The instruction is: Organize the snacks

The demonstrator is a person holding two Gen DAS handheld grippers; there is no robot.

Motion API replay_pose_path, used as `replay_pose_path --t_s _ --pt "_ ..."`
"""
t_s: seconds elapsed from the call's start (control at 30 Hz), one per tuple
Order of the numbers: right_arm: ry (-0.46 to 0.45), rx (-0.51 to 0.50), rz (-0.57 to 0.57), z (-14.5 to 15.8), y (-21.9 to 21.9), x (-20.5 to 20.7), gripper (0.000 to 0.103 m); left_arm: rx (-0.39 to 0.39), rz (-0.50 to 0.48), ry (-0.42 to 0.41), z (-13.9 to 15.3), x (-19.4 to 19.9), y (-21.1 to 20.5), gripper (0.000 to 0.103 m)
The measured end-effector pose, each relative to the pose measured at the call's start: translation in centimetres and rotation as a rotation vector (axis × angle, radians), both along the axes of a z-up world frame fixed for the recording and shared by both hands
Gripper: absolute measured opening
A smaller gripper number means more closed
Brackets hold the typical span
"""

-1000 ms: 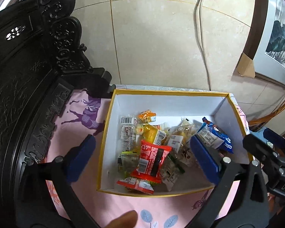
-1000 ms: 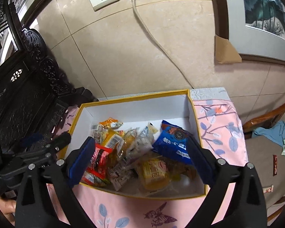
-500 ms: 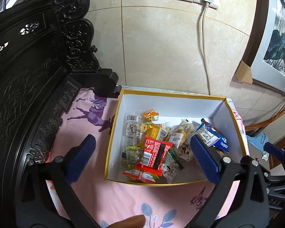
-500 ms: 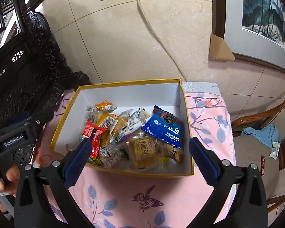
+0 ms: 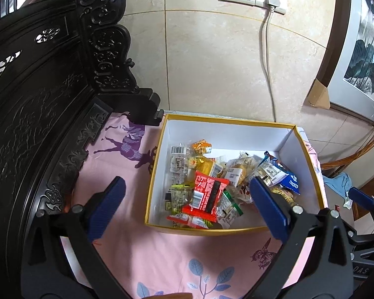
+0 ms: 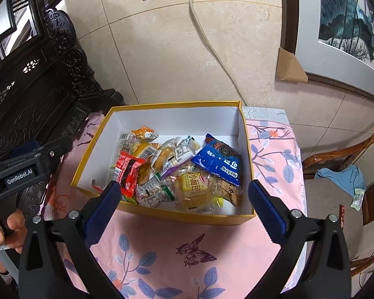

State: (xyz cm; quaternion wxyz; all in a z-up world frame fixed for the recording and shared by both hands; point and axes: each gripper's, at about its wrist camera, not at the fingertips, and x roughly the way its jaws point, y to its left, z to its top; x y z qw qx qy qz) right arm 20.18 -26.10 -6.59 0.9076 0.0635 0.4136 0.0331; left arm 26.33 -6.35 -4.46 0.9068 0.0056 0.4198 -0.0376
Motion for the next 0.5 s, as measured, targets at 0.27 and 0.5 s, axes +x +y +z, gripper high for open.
replay_pose_path --t_s 0.27,0.5 --pt "-0.009 -0.006 0.001 0.38 0.25 -0.54 0.102 0.005 0.0 -0.019 0.56 -0.57 -0.1 0.101" --pt "-0.006 -0.014 0.009 0.41 0.52 -0.68 0.102 0.005 -0.013 -0.019 0.57 -0.77 -0.07 0.101"
